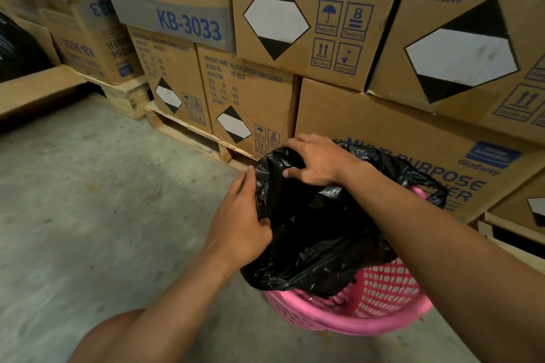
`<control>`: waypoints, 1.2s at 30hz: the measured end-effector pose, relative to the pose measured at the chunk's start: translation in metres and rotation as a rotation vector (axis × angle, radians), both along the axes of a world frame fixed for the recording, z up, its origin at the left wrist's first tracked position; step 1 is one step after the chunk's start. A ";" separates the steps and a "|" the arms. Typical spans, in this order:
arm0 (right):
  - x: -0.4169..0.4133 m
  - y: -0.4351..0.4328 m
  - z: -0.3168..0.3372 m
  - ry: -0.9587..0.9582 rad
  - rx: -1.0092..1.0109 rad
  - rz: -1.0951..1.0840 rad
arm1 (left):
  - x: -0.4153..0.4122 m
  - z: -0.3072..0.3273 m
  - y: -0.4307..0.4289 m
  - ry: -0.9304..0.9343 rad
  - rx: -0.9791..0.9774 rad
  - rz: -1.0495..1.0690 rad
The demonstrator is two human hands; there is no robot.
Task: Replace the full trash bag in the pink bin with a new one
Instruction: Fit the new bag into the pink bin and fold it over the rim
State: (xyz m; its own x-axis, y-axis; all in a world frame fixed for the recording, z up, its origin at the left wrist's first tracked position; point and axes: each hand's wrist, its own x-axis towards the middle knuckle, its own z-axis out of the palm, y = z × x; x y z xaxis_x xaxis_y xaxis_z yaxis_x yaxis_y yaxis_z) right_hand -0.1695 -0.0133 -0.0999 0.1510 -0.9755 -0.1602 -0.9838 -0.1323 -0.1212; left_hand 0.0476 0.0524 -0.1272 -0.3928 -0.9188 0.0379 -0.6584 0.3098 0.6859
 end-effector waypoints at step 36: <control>-0.095 0.150 0.011 0.036 -0.029 -0.354 | 0.014 0.000 0.099 0.010 0.211 0.034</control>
State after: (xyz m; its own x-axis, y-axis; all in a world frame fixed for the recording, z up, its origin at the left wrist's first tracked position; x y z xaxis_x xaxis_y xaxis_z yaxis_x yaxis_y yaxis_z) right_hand -0.2646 0.1371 -0.0890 -0.2029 -0.9705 -0.1303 -0.9727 0.2151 -0.0871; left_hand 0.0617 0.1512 -0.1274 -0.3624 -0.9194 -0.1532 -0.6589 0.1365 0.7397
